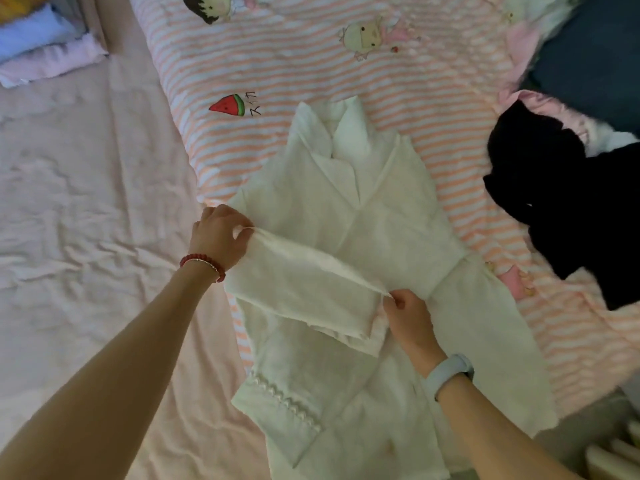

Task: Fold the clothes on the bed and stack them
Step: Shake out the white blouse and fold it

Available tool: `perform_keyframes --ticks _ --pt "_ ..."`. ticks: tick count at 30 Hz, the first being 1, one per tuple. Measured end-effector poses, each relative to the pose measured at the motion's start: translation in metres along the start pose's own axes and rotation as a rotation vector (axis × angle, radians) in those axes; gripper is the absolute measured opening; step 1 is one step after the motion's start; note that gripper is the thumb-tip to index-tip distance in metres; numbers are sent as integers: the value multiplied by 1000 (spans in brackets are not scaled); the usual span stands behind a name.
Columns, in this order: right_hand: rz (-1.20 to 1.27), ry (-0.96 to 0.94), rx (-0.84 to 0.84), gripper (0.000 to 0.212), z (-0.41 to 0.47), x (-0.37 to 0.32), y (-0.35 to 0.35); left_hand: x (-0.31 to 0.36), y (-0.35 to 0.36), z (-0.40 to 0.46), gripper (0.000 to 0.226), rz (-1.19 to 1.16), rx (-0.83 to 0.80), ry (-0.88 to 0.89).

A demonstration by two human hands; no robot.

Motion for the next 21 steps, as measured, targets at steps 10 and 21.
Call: perform_keyframes --ticks 10,21 --pt "15 -161 -37 12 7 -27 -91 43 -46 1 18 -221 -130 31" --pt "-519 -76 38 22 62 -17 -115 93 -4 13 40 155 147 21"
Point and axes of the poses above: each hand's wrist, its own z-axis towards the middle knuckle, its own y-axis out of the palm, x = y × z, the point moved 4 cm from there along z, towards the middle knuckle
